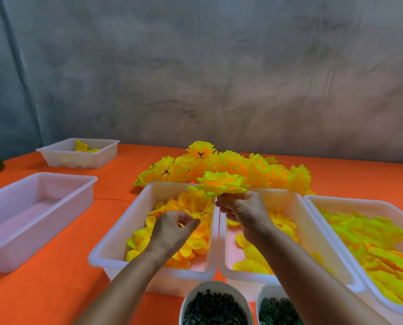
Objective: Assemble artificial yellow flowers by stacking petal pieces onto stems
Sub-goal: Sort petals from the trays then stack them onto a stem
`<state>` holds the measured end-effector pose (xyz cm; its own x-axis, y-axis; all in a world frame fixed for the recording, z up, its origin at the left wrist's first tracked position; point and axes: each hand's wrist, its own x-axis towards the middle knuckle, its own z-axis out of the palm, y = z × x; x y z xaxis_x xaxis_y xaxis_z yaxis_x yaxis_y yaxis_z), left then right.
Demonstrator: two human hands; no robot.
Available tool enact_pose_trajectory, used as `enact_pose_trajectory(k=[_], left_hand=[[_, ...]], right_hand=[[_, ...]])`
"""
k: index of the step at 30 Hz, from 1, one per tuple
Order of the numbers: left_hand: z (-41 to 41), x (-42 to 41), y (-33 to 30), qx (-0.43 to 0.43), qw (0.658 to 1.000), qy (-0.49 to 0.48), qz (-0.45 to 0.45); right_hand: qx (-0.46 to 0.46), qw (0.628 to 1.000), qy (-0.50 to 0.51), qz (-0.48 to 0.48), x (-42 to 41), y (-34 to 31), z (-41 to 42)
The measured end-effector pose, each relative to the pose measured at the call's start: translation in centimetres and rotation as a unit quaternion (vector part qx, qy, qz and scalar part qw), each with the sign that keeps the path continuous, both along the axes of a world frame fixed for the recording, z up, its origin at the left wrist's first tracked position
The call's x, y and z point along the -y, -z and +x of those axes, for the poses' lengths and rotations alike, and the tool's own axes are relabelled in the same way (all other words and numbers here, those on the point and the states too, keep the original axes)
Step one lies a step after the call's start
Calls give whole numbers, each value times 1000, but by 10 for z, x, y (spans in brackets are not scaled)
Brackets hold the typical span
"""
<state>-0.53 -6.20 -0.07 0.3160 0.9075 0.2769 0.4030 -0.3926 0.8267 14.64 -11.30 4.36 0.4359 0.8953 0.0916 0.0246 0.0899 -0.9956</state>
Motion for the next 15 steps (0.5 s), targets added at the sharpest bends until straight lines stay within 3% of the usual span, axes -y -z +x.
enact_pose_trajectory(k=[6, 11, 15], left_hand=[[-5, -17, 14, -55, 998, -10, 21], [-8, -23, 20, 64, 987, -4, -147], [-9, -24, 21, 88, 979, -9, -185]], right_hand=[[-22, 999, -10, -23, -52, -18, -12], [-90, 995, -4, -44, -102, -31, -26], [-153, 986, -1, -72, -142, -35, -31]])
